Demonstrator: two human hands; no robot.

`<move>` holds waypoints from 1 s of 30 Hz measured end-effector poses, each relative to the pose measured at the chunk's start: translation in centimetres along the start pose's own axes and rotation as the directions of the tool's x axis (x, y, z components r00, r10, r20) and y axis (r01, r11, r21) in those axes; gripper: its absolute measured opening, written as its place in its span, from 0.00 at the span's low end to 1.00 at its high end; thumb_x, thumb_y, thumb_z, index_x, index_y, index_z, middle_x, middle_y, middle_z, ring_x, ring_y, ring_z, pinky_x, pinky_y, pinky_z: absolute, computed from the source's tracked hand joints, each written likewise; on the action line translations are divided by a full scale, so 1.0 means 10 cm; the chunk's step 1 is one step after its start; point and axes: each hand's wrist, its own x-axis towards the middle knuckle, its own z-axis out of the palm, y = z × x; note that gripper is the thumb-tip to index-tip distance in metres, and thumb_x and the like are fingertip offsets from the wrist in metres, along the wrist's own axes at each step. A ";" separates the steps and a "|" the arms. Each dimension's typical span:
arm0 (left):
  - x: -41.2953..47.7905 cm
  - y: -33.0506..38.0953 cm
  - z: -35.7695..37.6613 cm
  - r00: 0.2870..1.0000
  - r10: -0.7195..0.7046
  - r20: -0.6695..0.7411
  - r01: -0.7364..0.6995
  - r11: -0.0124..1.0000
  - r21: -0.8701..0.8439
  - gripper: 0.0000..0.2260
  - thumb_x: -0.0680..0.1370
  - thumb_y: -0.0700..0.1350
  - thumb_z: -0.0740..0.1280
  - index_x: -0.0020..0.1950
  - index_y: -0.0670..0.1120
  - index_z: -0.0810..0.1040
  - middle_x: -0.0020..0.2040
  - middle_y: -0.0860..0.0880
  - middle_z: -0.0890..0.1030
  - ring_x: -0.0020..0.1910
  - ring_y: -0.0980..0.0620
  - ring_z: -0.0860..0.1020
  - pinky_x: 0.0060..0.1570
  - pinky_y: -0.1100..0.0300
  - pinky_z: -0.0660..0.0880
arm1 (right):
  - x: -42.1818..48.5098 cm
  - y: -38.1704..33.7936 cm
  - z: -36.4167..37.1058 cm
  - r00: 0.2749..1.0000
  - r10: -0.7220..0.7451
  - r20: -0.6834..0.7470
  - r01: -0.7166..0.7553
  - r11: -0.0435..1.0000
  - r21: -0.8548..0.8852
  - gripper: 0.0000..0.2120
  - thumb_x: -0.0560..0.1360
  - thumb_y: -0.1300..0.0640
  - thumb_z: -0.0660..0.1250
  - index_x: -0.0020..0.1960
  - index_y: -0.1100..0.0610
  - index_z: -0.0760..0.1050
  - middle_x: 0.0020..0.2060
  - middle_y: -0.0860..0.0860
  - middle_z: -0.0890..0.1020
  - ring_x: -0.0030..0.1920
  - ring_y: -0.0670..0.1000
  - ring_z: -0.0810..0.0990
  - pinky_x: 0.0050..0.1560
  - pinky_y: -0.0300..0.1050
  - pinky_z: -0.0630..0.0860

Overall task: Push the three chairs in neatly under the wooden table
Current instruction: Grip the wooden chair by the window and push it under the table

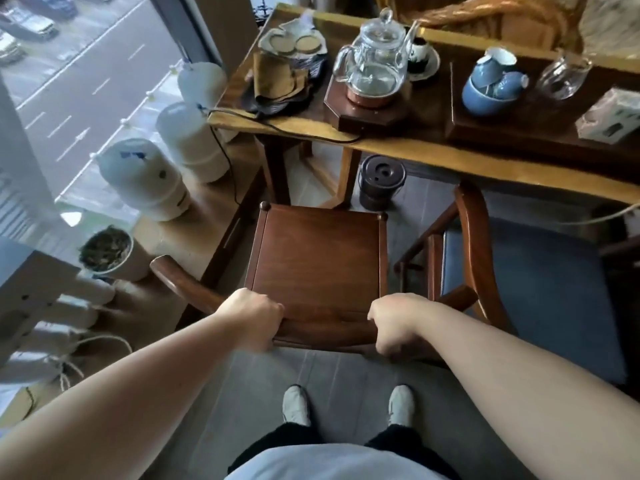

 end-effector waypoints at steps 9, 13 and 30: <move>0.10 -0.12 -0.01 0.995 0.093 -0.018 -0.093 0.996 0.013 0.11 0.70 0.47 0.62 0.51 0.49 0.76 0.43 0.48 0.83 0.41 0.44 0.81 0.35 0.56 0.71 | -0.05 -0.03 0.05 1.000 0.027 -0.005 -0.027 0.999 0.038 0.12 0.62 0.48 0.70 0.43 0.52 0.78 0.36 0.50 0.82 0.37 0.52 0.80 0.39 0.49 0.81; 0.10 -0.12 -0.03 0.993 0.120 -0.007 -0.120 0.993 0.013 0.10 0.70 0.47 0.62 0.50 0.48 0.75 0.44 0.47 0.82 0.42 0.43 0.81 0.36 0.55 0.72 | -0.09 -0.06 0.04 1.000 0.018 0.007 -0.018 1.000 0.023 0.10 0.64 0.48 0.70 0.41 0.53 0.77 0.36 0.51 0.81 0.37 0.52 0.79 0.35 0.47 0.75; 0.22 -0.06 -0.05 0.979 0.203 -0.011 -0.203 0.979 0.022 0.08 0.70 0.45 0.61 0.48 0.48 0.75 0.38 0.48 0.80 0.36 0.44 0.78 0.35 0.55 0.73 | -0.22 0.00 0.24 0.999 0.037 0.022 -0.039 0.998 0.054 0.10 0.64 0.48 0.69 0.42 0.52 0.77 0.35 0.49 0.79 0.35 0.50 0.77 0.37 0.47 0.77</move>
